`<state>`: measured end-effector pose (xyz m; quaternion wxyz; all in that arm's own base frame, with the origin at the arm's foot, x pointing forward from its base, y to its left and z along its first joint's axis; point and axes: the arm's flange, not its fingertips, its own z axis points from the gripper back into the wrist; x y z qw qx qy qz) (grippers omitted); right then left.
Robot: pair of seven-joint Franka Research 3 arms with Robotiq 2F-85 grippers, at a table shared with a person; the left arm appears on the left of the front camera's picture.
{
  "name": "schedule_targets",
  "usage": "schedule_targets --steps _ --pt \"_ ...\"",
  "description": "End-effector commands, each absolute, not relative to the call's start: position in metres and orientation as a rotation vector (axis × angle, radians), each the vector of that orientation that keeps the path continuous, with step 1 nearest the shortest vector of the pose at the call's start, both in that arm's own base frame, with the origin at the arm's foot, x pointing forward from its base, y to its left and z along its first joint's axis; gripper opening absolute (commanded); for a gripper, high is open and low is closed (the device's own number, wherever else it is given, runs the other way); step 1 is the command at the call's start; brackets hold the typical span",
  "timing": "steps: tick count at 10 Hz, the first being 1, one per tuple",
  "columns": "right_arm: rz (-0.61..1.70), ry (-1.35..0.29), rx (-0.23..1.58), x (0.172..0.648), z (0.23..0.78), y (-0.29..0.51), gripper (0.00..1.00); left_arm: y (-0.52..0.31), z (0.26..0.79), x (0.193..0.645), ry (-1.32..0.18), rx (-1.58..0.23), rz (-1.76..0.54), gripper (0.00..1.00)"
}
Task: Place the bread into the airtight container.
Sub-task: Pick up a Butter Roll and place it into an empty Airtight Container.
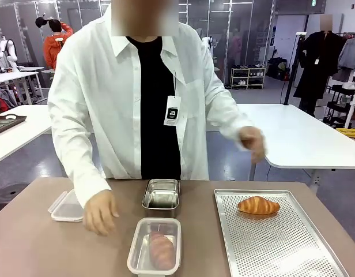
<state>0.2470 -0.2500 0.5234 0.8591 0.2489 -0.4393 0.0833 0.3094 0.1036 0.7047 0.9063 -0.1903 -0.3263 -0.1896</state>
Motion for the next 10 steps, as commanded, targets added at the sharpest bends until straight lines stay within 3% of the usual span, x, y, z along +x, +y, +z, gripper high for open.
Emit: schedule_targets --steps 1,8,10 --pt "0.186 -0.929 0.527 0.249 0.525 -0.251 1.00 0.103 0.705 0.309 -0.677 -0.399 -0.410 1.00" --pt "0.175 -0.922 0.523 0.247 0.523 -0.250 1.00 0.103 0.705 0.309 -0.677 -0.399 -0.410 1.00" --pt "0.596 -0.905 0.399 0.236 0.569 -0.198 1.00 0.103 0.705 0.309 -0.677 -0.399 -0.410 1.00"
